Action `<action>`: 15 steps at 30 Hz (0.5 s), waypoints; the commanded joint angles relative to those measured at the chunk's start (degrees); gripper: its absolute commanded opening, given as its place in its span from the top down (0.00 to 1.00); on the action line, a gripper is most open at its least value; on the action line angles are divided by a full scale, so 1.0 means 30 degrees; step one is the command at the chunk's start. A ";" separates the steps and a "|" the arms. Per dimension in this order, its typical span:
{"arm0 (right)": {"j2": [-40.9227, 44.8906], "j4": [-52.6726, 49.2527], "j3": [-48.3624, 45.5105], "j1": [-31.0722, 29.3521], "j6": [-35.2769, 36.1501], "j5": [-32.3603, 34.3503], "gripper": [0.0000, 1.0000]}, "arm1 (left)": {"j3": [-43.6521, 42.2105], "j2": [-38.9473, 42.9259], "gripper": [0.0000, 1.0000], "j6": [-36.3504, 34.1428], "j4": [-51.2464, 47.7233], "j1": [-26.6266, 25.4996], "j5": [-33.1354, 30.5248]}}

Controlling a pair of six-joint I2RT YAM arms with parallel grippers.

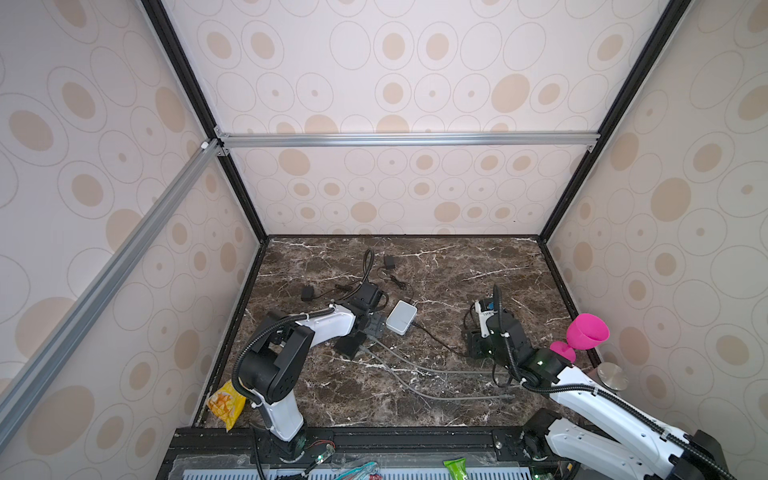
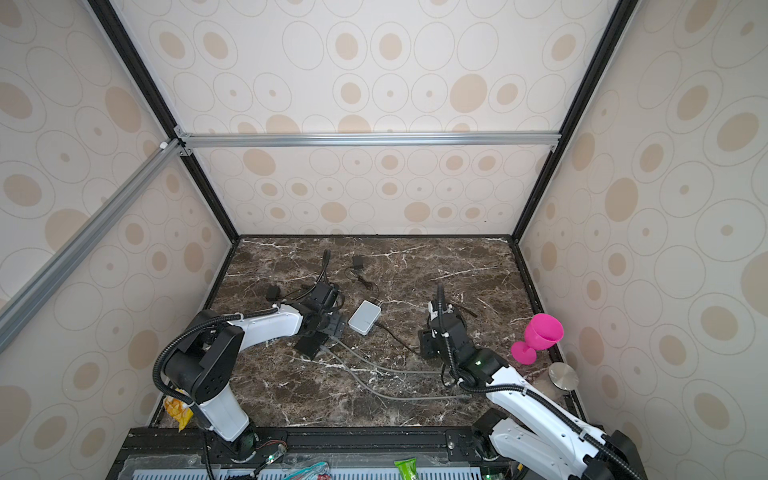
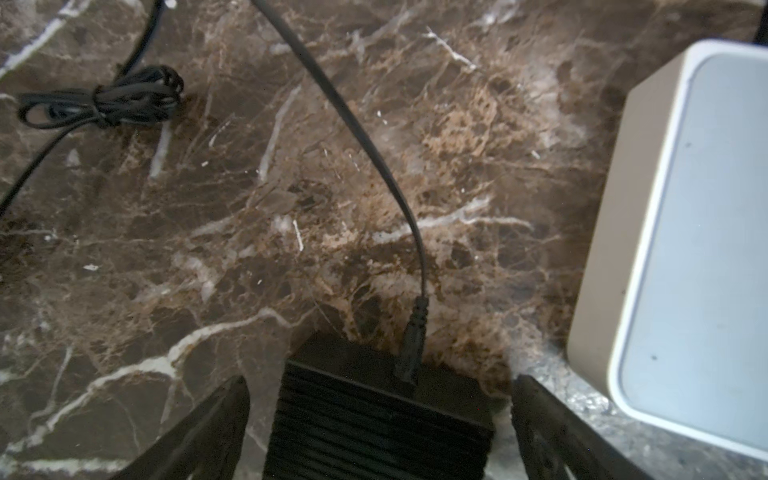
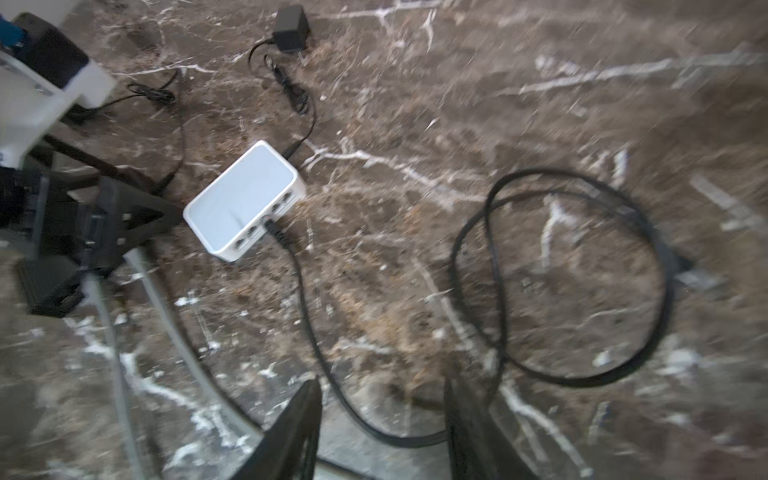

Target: Insert the plug into the switch port

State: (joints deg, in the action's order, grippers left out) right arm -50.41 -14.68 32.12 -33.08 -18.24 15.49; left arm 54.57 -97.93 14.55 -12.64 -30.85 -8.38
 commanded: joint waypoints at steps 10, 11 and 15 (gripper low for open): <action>-0.7003 2.0683 -0.5118 0.4591 1.0539 0.3363 0.00 | -0.5605 1.1197 0.02 -0.0331 0.8387 0.1480 -0.3502; -0.8486 2.3305 -0.5648 0.5013 1.0534 0.2465 0.00 | -0.6591 1.1783 0.02 -0.0934 0.9393 0.1649 -0.3393; -1.3128 2.9631 -0.6729 0.5986 0.9578 0.2409 0.00 | -1.0841 1.4394 0.02 -0.1075 1.4054 0.1985 -0.4823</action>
State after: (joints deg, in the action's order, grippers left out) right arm -84.31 50.74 14.66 -16.86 10.52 24.49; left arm 28.16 -58.04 13.26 19.11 -25.45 -17.72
